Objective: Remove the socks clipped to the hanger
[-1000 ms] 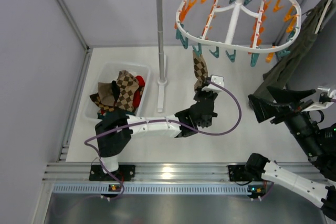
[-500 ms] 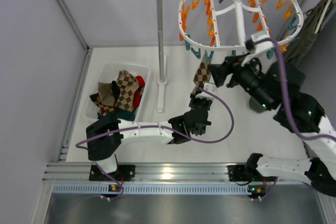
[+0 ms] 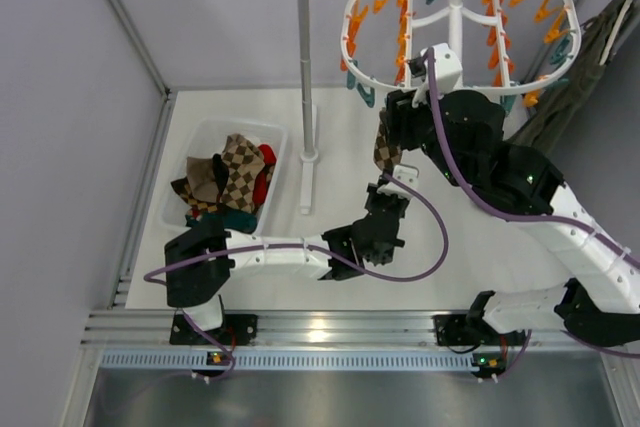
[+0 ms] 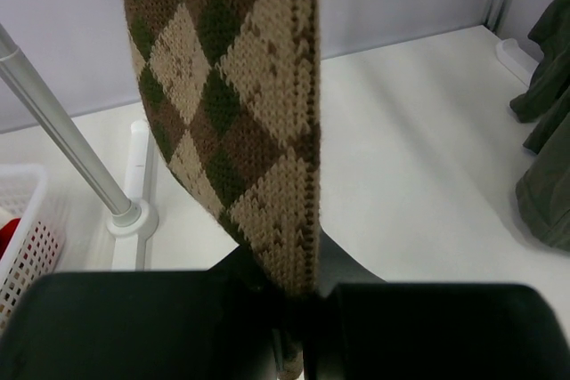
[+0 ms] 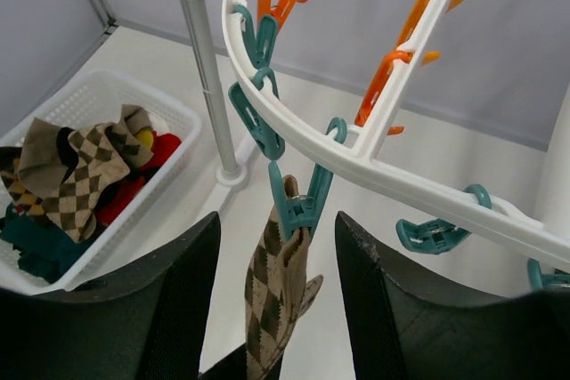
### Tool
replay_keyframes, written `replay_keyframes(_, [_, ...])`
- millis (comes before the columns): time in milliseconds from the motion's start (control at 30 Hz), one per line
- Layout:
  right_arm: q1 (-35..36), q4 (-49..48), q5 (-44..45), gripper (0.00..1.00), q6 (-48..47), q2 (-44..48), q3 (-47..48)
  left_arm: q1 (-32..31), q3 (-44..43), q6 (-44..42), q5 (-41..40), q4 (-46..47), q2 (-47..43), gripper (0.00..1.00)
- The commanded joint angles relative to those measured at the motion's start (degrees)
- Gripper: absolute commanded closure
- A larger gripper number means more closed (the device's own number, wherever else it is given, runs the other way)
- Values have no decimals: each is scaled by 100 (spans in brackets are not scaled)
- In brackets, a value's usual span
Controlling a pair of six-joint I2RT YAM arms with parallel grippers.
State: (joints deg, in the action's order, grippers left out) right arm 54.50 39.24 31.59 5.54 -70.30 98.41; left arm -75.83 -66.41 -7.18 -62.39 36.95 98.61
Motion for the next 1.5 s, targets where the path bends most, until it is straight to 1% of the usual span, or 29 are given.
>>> replay_keyframes(0, [-36,-22,330,48,-70,-124,266,-63,-126,68,43,339,-70,100])
replay_keyframes(133, [-89,-84,391,48,-114,-290,310,-90,-161,59,51,339,-52,100])
replay_keyframes(233, [-255,-136,426,48,-106,-344,293,-107,-196,15,60,339,-26,100])
replay_keyframes(467, [-528,-312,137,48,-79,-326,47,-116,-284,-64,78,339,1,100])
replay_keyframes(567, [-537,-417,58,46,-44,-133,-111,-116,-311,-91,60,339,27,100])
replay_keyframes(700, [-528,-462,-214,46,35,226,-296,-116,-355,-126,43,339,115,100])
replay_keyframes(1033, [-546,-339,-232,45,0,597,-542,-116,-311,-64,96,339,53,100])
replay_keyframes(1233, [-818,-391,-874,47,-9,439,-560,-116,-241,-29,139,339,-43,100])
replay_keyframes(1467, [-1328,-812,-1997,48,79,307,-700,-116,-162,-3,210,339,-114,100])
